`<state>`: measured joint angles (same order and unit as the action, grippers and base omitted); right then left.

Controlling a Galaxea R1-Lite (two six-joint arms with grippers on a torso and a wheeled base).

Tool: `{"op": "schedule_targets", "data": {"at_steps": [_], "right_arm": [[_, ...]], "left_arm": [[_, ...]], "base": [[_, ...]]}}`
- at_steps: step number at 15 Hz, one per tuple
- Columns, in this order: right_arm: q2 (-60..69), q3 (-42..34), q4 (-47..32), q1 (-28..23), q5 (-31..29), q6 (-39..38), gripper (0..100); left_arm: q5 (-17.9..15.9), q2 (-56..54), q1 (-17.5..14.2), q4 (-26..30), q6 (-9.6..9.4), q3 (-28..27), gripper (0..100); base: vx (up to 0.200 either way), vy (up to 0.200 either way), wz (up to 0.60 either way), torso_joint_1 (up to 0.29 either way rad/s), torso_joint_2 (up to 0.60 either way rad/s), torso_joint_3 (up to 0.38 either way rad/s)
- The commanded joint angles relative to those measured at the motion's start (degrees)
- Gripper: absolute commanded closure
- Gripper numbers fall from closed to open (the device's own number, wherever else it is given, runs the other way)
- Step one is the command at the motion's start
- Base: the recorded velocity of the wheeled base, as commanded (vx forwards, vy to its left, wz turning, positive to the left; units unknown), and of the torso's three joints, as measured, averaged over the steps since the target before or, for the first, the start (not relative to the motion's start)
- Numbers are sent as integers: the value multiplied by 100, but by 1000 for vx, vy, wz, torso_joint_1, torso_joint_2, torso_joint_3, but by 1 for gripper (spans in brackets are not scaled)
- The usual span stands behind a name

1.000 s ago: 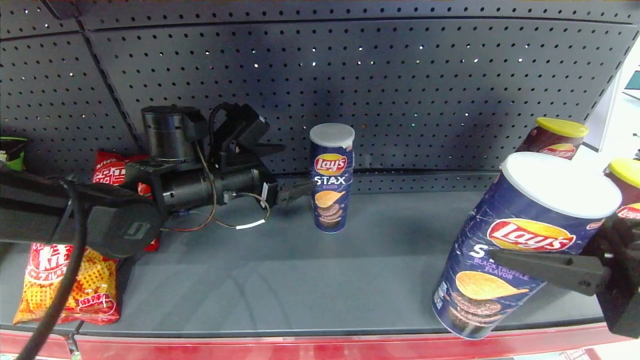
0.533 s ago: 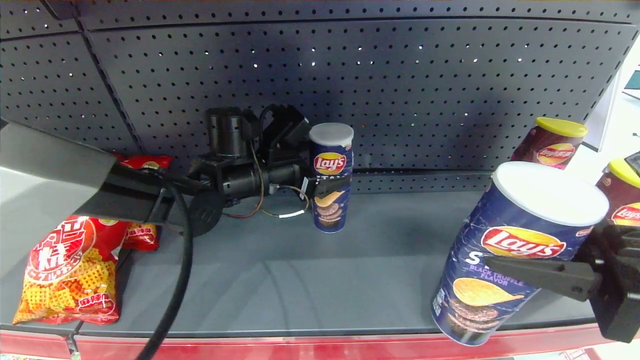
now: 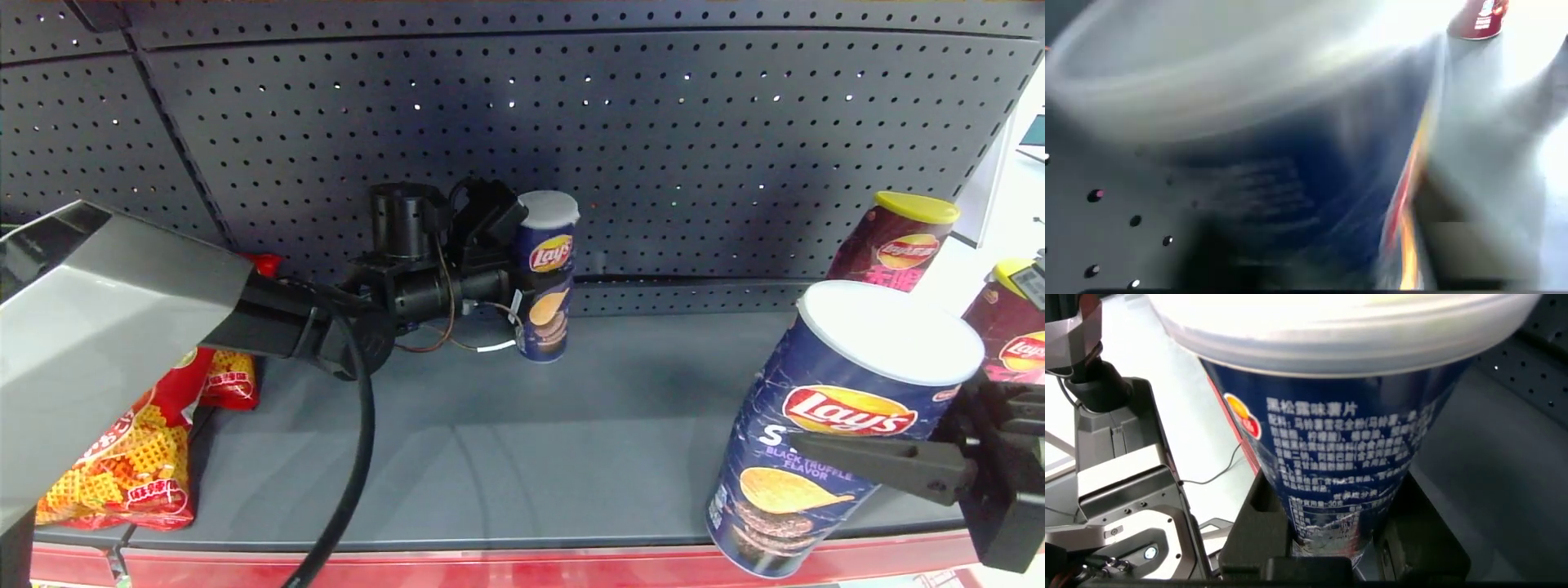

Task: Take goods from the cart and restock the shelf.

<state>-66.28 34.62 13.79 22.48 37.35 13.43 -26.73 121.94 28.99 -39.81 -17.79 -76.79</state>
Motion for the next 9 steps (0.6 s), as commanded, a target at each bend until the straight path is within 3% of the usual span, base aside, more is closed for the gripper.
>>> {"op": "schedule_targets", "data": {"at_steps": [1,4,8,9], "right_arm": [[-17,18,1,2,0,1,100],[-8,18,1,-7,-9,1,100],[-17,62,1,-7,-17,1,100],[-25,62,1,-7,-17,10,100]], "left_arm": [[2,-197,89,-9,-6,15,100],[2,-760,318,0,12,366,100],[28,-1885,810,26,21,2045,100],[37,-1929,828,26,21,2124,100]], "base": [[0,0,0,0,0,0],[0,0,0,0,0,0],[0,0,0,0,0,0],[0,0,0,0,0,0]]}}
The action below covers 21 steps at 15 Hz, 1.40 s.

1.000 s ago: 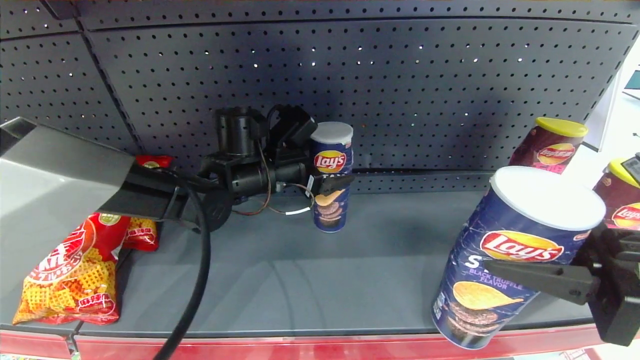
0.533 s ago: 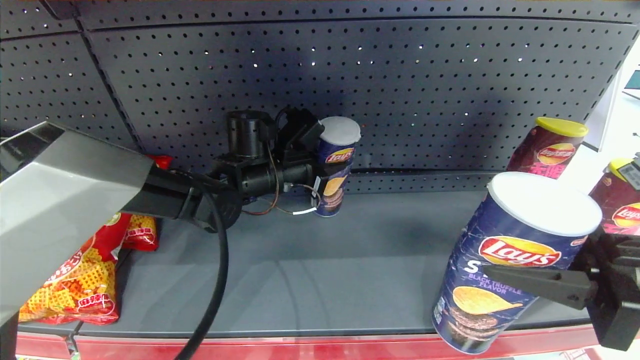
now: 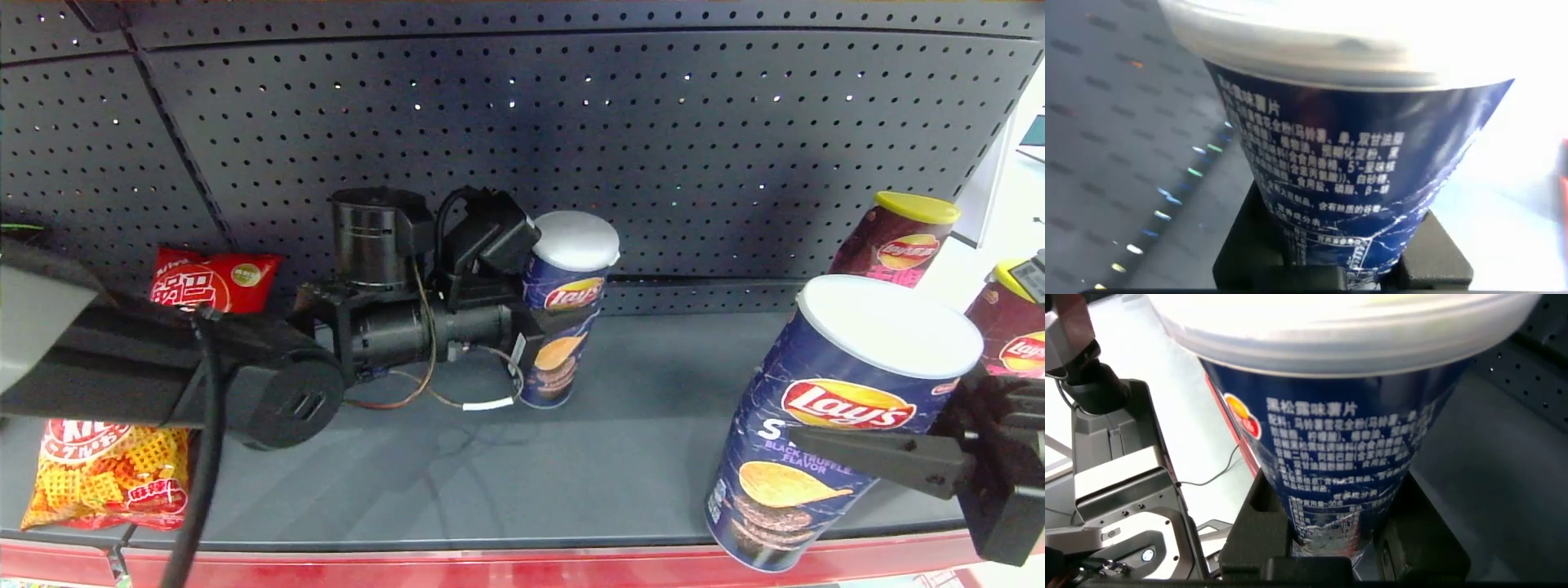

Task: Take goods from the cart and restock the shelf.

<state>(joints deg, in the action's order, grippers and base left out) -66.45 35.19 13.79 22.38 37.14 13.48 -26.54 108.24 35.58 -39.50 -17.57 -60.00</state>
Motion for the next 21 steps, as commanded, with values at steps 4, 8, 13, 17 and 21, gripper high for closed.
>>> {"op": "schedule_targets", "data": {"at_steps": [4,8,13,17,21], "right_arm": [[-35,5,1,3,-5,5,100],[-35,40,1,3,-14,5,100],[-35,40,10,-15,-14,-4,100],[-52,14,10,-15,-14,-4,100],[-122,23,10,-15,-5,-4,100]], "left_arm": [[35,-576,485,-14,113,410,100],[316,-427,994,-67,509,393,100],[360,-444,1056,-199,667,744,100],[360,-471,1047,-207,667,885,100],[378,-471,1047,-207,667,964,100]], "base": [[0,0,0,0,0,0],[0,0,0,0,0,0],[0,0,0,0,0,0],[0,0,0,0,0,0],[0,0,0,0,0,0]]}}
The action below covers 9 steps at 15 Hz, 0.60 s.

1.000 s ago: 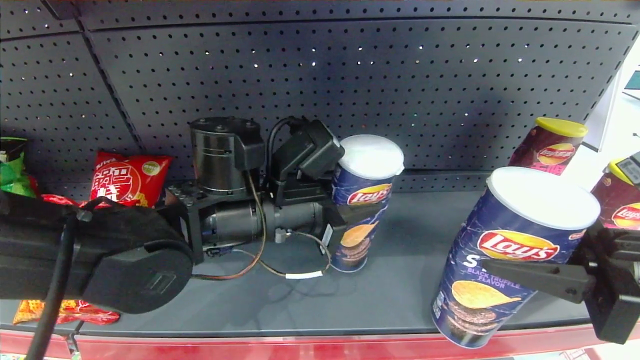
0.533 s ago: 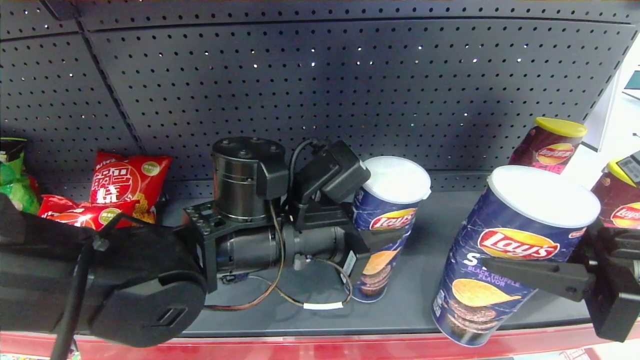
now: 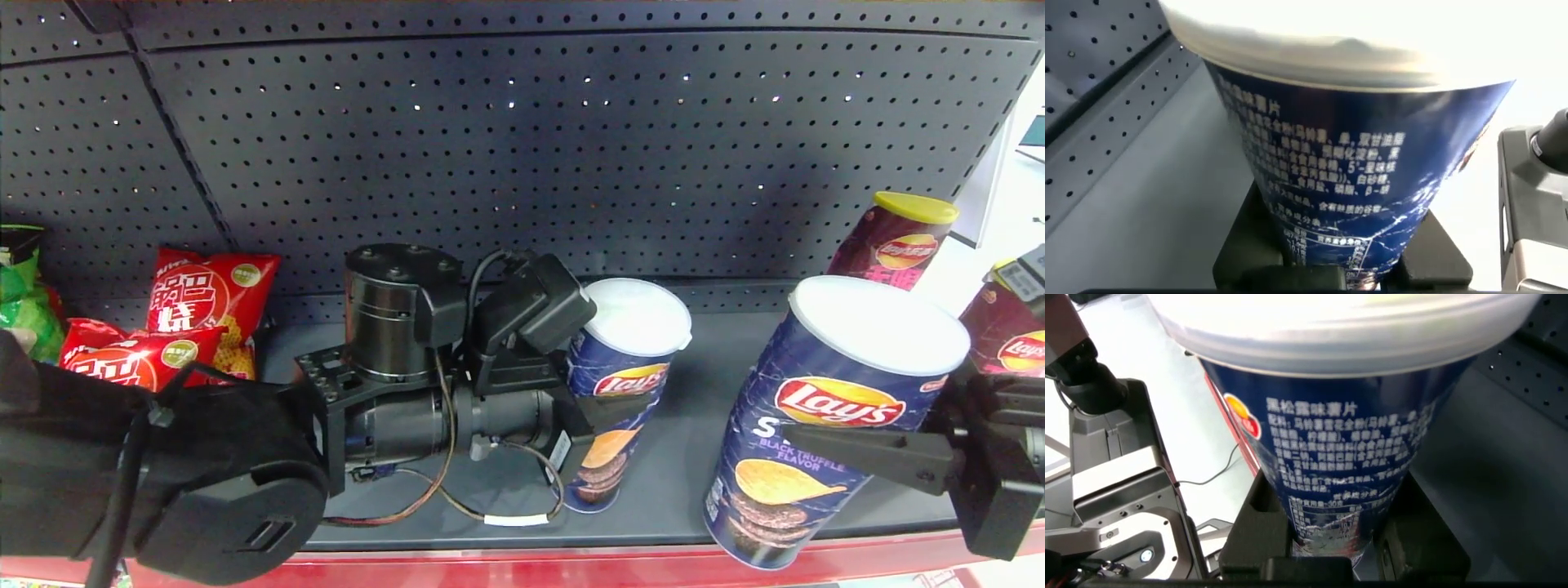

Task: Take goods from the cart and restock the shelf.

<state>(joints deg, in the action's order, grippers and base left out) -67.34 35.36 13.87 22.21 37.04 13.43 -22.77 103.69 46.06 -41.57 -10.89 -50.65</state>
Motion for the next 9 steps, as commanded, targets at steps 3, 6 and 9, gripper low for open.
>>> {"op": "schedule_targets", "data": {"at_steps": [3,6,9], "right_arm": [[-51,14,10,3,5,1,100],[-42,-12,10,3,5,1,100],[-51,-30,10,3,5,1,100]], "left_arm": [[18,-25,-9,0,-1,91,100],[18,2,-158,0,-19,205,100],[1,37,-325,0,-63,205,100]], "base": [[0,0,0,0,0,0],[0,0,0,0,0,0],[0,0,0,0,0,0]]}}
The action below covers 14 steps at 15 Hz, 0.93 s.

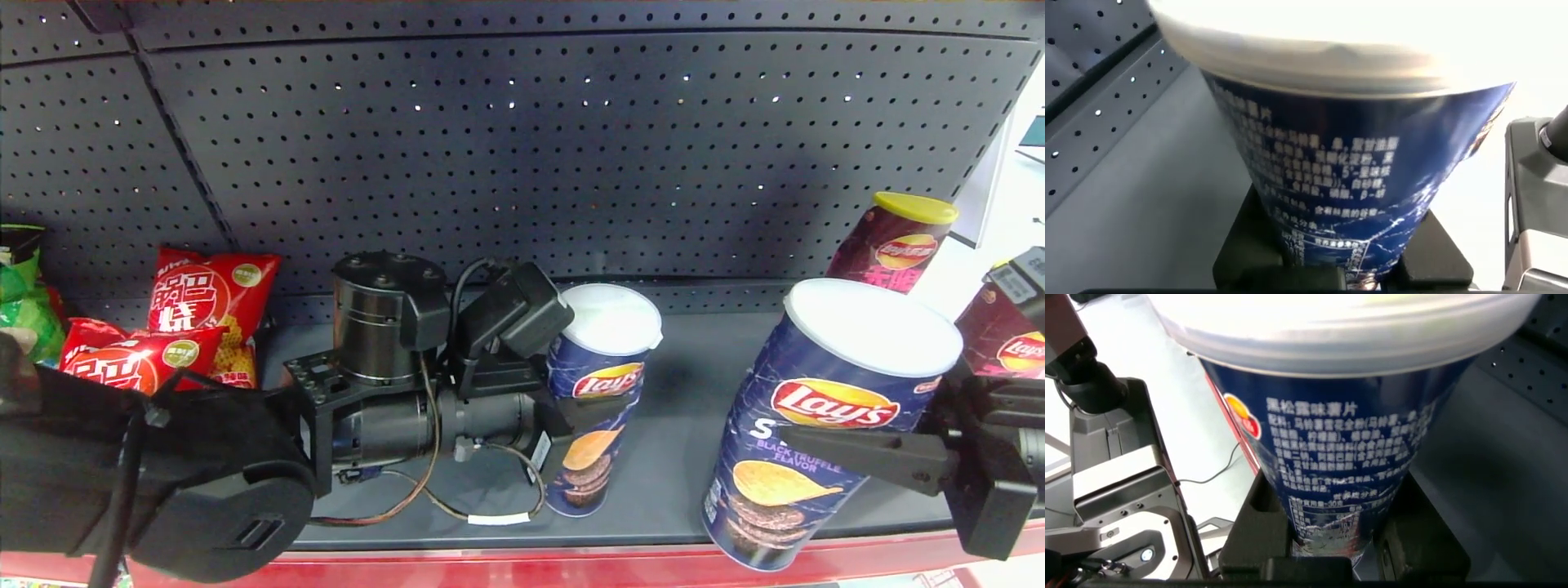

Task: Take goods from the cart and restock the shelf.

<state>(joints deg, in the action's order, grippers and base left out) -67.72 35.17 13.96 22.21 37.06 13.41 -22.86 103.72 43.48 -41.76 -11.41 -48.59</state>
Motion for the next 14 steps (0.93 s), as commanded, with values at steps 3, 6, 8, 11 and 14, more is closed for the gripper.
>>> {"op": "schedule_targets", "data": {"at_steps": [3,6,8,11,14], "right_arm": [[-31,-1,2,3,3,4,100],[-48,16,2,3,3,4,100],[-48,-10,2,-6,3,4,100],[-48,-28,2,-6,3,-5,100],[-48,-37,2,-6,3,4,100]], "left_arm": [[1,52,-147,19,-10,25,100],[-8,52,-138,10,-19,104,100],[1,26,-147,-7,-19,280,100],[-8,17,-156,-60,-10,377,0],[1,-115,-235,-60,-19,509,0]], "base": [[0,0,0,0,0,0],[0,0,0,0,0,0],[0,0,0,0,0,0],[0,0,0,0,0,0],[0,0,0,0,0,0]]}}
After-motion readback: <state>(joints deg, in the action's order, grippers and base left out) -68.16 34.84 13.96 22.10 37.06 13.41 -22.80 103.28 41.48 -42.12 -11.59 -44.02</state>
